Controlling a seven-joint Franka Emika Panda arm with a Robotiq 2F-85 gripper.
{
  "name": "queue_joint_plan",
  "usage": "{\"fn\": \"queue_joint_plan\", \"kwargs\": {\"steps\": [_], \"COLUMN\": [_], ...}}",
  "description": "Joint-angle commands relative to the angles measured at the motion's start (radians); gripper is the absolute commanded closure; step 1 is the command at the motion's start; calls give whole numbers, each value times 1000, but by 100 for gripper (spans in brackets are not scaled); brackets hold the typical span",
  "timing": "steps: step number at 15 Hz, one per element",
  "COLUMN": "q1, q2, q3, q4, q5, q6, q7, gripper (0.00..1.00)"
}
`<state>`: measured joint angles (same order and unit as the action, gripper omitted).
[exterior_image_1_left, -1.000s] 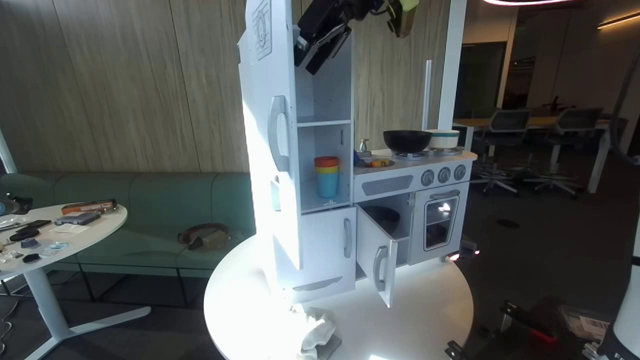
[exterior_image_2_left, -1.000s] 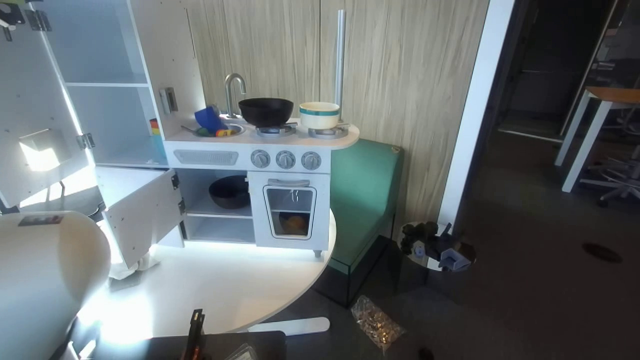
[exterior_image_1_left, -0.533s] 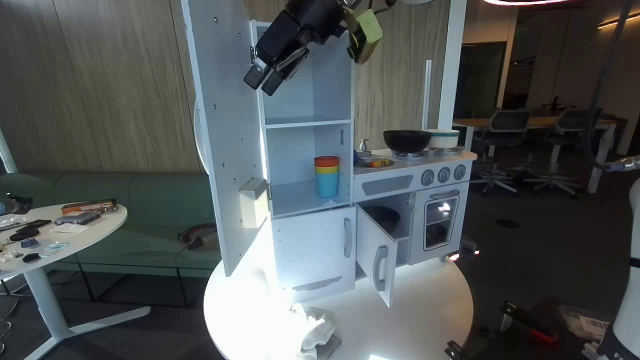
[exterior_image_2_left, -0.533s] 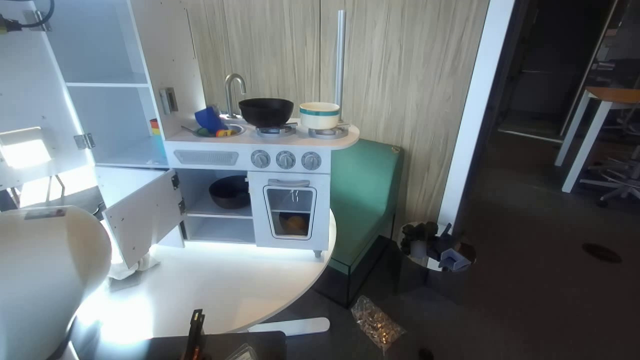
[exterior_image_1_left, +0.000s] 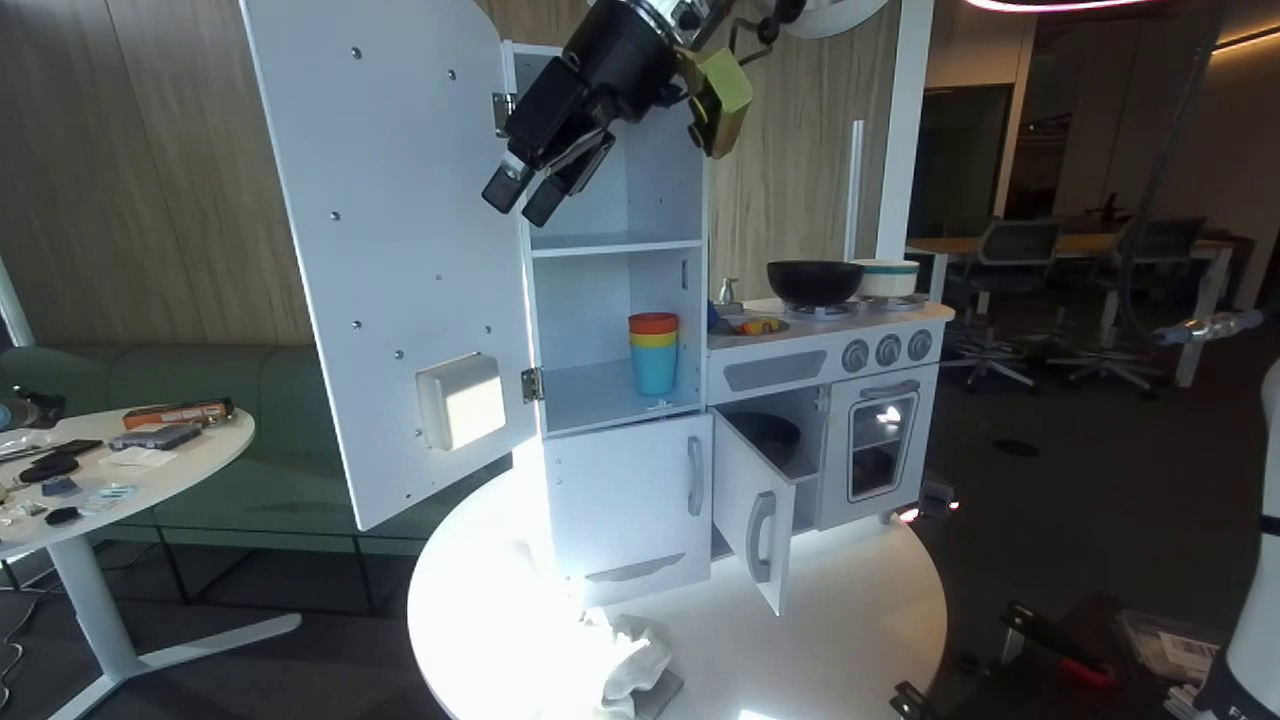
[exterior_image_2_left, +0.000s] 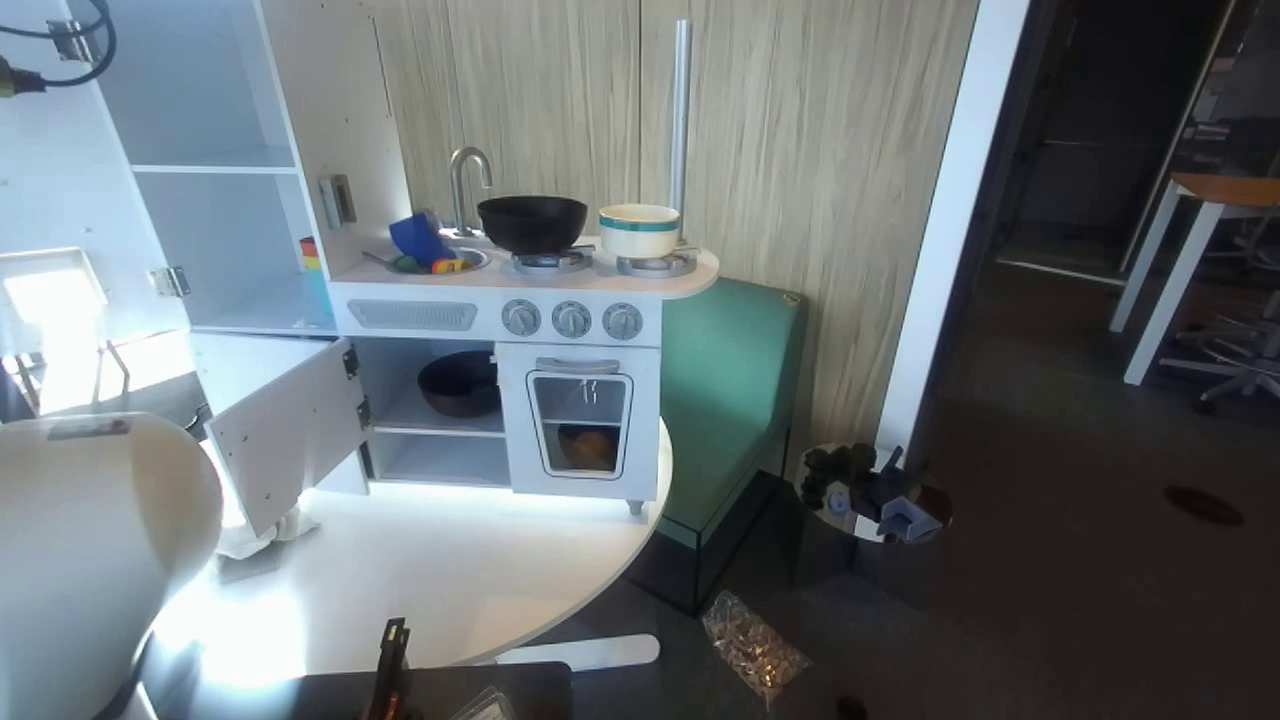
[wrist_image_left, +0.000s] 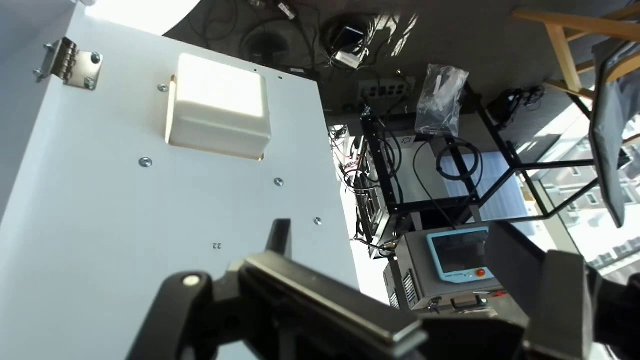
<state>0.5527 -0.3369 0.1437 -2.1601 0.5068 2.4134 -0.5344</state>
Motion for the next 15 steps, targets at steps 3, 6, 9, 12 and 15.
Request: {"fn": "queue_joint_plan", "kwargs": {"steps": [3, 6, 9, 12, 15], "q1": [-22, -6, -83, -117, -80], "q2": [4, 16, -54, -147, -206], "q3": [18, 11, 86, 129, 134], "q4": [1, 0, -113, -265, -378], "q5": [7, 60, -113, -216, -185], "q6": [-4, -5, -54, -25, 27], "q7": [-4, -11, 185, 317, 333], "gripper": [0, 0, 0, 0, 0]}}
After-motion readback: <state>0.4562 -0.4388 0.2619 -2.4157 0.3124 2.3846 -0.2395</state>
